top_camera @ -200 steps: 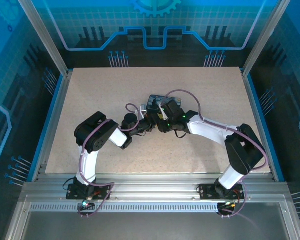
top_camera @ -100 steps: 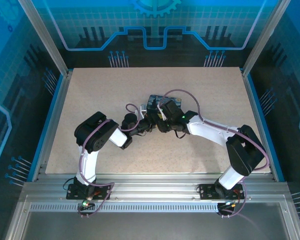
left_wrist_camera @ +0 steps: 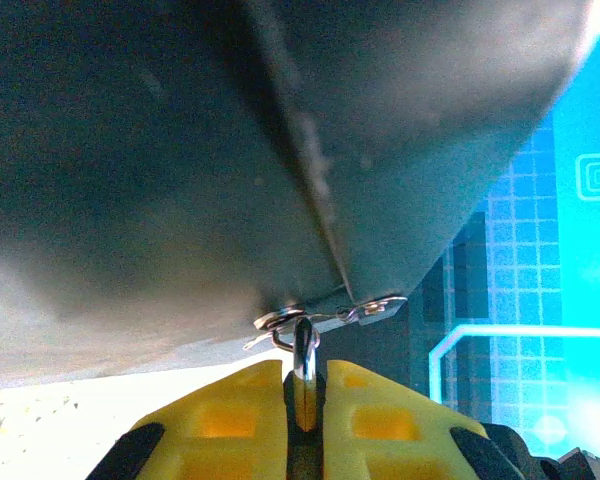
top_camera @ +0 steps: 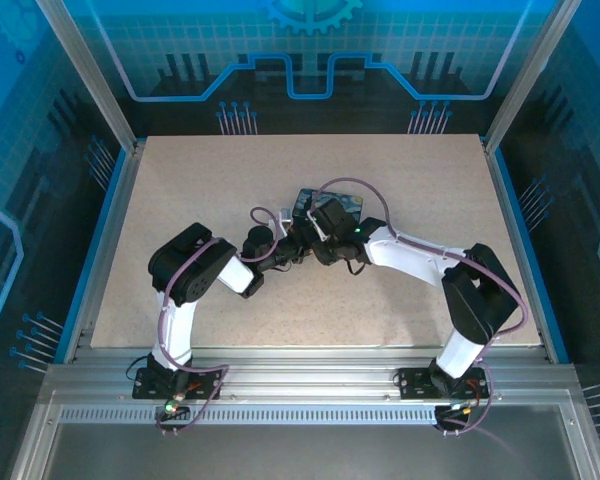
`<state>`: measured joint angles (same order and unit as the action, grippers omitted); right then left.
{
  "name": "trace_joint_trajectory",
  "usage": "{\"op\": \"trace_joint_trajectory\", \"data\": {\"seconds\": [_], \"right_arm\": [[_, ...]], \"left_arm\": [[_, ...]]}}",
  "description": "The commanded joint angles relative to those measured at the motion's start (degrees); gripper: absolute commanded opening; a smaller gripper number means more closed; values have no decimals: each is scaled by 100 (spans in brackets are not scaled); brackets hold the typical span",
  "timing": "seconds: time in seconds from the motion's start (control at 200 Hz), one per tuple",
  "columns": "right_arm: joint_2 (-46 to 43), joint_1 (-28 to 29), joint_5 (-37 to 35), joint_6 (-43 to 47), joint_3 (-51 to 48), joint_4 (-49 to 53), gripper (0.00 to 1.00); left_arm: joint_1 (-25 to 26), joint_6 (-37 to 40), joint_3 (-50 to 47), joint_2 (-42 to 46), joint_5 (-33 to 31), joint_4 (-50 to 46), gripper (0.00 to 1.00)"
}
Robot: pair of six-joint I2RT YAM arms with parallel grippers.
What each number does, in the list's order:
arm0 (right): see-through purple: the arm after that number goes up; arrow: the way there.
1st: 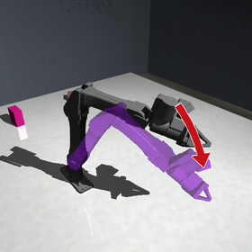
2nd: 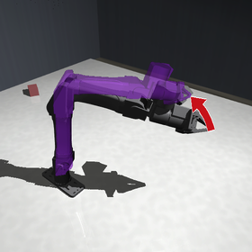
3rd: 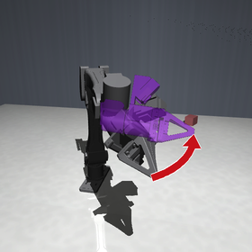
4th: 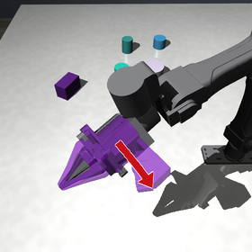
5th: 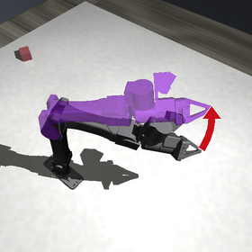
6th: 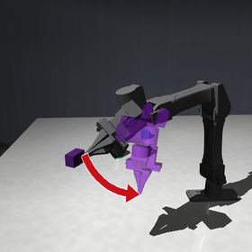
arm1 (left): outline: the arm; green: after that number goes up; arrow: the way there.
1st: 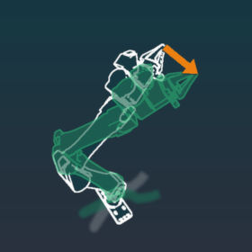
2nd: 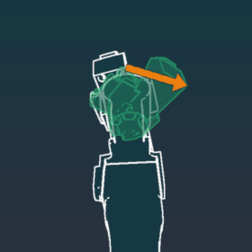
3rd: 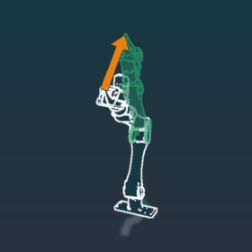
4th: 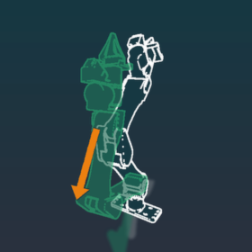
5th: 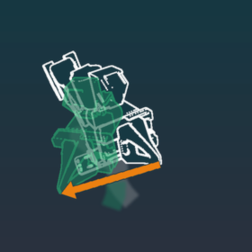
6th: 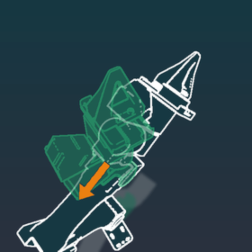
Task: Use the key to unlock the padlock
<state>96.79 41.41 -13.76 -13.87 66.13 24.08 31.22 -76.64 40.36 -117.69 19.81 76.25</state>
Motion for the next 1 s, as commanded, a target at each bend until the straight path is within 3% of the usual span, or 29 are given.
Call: {"op": "trace_joint_trajectory", "data": {"seconds": [0.0,0.12,0.305,0.4,0.54,0.715,0.836,0.991], "right_arm": [[59,110,-193,9,328,-421,29],[58,116,-250,-2,391,-417,28],[37,64,116,-58,450,-375,8],[-35,2,564,-212,233,-563,2],[-124,-246,1690,-698,-223,-1045,0],[-117,-328,2090,-902,-451,-1300,0],[-240,-318,1794,-869,-583,-1204,28],[-604,-355,1501,-819,-791,-1087,36]], "left_arm": [[103,-43,100,106,365,384,0],[106,-42,91,72,386,382,0],[116,2,53,50,400,385,0],[112,38,18,10,396,387,0],[112,118,-28,-65,409,386,0],[112,191,-89,-139,391,391,0],[105,203,-98,-139,369,394,0],[112,158,-76,-163,374,391,0]]}}
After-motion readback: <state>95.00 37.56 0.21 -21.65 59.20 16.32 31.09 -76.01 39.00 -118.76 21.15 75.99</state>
